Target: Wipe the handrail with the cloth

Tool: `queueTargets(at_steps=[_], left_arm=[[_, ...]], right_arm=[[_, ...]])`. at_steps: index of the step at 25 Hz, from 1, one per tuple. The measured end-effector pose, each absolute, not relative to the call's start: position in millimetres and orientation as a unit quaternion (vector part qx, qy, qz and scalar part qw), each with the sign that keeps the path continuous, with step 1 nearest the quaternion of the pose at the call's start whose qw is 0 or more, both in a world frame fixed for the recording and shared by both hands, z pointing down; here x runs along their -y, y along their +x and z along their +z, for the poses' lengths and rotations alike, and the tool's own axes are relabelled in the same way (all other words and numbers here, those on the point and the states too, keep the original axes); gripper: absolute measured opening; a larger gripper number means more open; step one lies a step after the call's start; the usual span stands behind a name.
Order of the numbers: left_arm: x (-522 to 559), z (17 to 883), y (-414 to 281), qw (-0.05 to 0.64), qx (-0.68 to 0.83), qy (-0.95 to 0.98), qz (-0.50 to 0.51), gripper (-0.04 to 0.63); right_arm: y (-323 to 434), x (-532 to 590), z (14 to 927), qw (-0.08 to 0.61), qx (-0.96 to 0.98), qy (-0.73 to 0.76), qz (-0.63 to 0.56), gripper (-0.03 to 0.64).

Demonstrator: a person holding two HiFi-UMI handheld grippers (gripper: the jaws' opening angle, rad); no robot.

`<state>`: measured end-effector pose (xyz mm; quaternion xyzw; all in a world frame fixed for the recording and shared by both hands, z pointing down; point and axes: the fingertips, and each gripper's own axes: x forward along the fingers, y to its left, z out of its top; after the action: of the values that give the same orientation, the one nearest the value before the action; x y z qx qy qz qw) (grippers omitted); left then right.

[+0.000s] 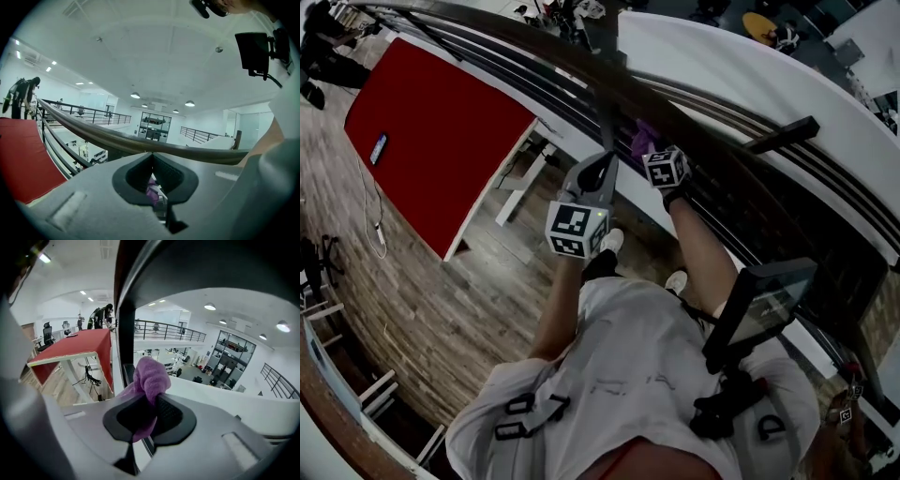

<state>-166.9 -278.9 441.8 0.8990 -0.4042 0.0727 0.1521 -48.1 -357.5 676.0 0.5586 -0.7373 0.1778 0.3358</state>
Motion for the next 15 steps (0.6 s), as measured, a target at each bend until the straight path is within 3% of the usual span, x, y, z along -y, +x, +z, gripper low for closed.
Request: queueTargets(at_steps=[15], left_arm=[[237.2,436.5,-89.8,0.13,0.309,0.938,0.09,0.002]], right_arm=[[20.7,290.0,679.9,0.319,0.693,0.613,0.206,0.052]])
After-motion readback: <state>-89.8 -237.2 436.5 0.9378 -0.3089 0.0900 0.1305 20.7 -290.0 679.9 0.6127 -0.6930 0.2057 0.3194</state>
